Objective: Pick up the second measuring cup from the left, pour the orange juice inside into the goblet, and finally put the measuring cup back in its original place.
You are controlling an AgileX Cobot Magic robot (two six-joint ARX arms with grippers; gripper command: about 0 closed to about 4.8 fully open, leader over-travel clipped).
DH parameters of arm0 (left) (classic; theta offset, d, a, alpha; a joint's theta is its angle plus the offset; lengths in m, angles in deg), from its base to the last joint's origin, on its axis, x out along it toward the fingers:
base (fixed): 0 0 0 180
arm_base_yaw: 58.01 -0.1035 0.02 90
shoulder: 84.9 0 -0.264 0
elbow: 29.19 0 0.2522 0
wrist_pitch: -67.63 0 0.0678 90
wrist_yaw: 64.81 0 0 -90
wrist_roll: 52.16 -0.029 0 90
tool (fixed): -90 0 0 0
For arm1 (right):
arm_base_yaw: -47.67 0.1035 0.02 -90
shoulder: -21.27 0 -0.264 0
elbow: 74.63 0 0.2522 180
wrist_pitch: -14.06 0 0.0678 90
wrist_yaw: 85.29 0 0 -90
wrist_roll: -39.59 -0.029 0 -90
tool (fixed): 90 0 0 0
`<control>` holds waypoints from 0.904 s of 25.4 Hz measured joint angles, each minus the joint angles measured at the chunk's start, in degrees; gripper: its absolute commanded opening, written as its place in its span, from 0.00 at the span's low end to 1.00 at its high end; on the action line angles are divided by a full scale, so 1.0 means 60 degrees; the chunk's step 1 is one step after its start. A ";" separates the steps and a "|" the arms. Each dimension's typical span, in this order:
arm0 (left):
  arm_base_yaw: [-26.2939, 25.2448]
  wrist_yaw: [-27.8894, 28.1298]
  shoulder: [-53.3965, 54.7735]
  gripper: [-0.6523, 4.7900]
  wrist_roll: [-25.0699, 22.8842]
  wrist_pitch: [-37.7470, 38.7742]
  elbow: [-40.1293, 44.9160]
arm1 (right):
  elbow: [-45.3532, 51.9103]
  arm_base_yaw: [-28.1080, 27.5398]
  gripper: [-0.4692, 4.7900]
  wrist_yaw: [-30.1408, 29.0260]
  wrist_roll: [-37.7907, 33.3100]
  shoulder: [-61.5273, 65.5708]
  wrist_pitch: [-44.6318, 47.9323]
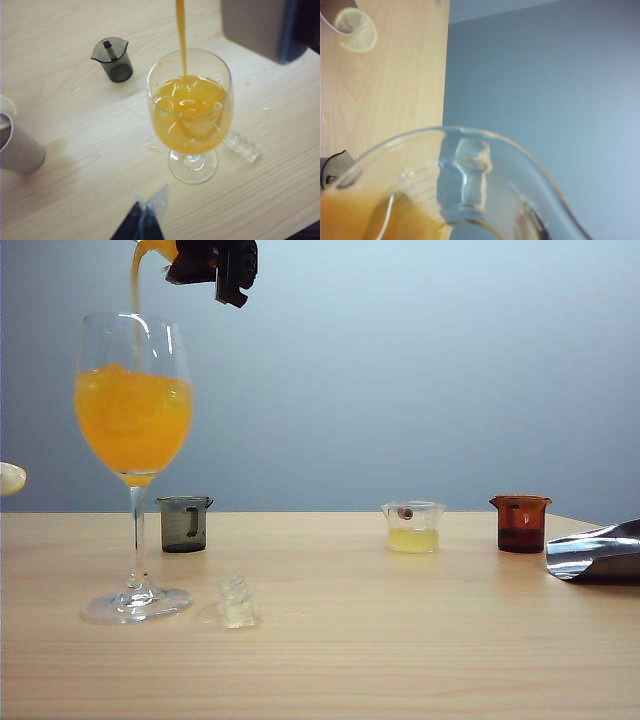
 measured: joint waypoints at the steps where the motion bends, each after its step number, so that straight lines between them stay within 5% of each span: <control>1: 0.0000 0.0000 0.0000 0.11 0.0000 -0.0004 0.0000 | 0.0000 0.0022 0.38 0.0004 0.0106 0.0000 0.0000; 23: 0.0000 0.0444 0.0004 0.11 -0.0007 0.0244 0.0000 | 0.0004 0.0051 0.38 0.0000 0.3013 0.0000 0.0102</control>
